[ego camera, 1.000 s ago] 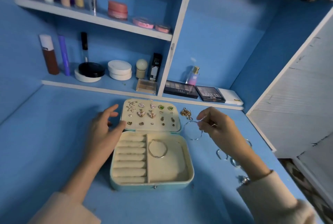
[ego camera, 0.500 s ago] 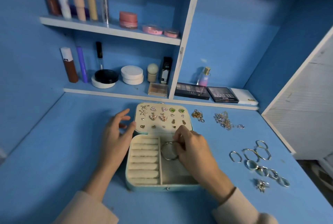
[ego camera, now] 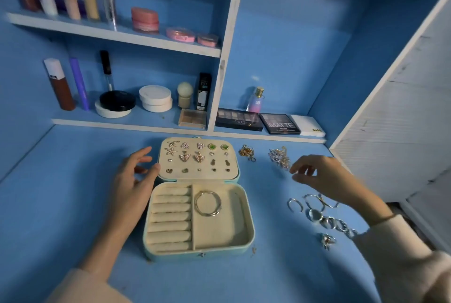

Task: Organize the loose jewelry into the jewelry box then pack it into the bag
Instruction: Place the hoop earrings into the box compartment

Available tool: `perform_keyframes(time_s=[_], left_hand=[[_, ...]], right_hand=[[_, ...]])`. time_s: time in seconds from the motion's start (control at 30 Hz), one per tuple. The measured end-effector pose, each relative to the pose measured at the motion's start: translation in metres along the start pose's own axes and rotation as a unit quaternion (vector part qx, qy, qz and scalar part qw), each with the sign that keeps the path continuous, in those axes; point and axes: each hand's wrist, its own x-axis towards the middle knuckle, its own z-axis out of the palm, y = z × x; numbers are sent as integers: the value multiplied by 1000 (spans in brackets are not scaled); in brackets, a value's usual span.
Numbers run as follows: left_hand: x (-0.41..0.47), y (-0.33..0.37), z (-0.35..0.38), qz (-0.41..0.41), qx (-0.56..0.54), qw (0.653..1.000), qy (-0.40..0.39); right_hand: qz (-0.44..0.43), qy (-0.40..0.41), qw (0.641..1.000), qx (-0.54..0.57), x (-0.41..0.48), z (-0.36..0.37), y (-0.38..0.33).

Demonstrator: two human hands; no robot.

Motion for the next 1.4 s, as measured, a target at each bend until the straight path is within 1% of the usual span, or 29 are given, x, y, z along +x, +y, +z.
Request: perform_keyframes(time_s=[0.13,0.23,0.37,0.53,0.67,0.8,0.97,1.03,1.1,1.17,1.3,1.4], left_hand=[[2,-3,2,5,1,1000,-3],[3,-5,3,9,-2,1000,-6],[4,-8,4,12,-9,1000,-2],[6,-9,4,5,-17,1000,-6],[5,-7,4,5,-8,1000,-1],[5,-7,4,1,-7,1000,1],[6,-9,3,0,-5,1000,-4],[5,-8,3,0,-5,1000,-4],[3,-4,3,-5,-5,1000,-5],[2,-1,3,-7,-7,1000,-2],[1,3,4,-11,-9,1000,2],[1,2,3,-9,-9,1000,4]], right_hand=[[71,-56,994,-63,2,-19,46],[109,-73,989,-65,2,-23,72],[138,-67,987,-38,3,-19,91],[173,-26,985,-7,5,-8,99],[192,-26,981,14,6,-5,100],[172,3,985,16,3,-3,98],[162,85,982,48,-3,-1,90],[154,120,978,69,-4,-1,76],[125,138,979,82,-4,-1,53],[82,125,984,92,-7,2,19],[-24,45,994,96,-26,24,-58],[-87,21,995,44,-39,48,-102]])
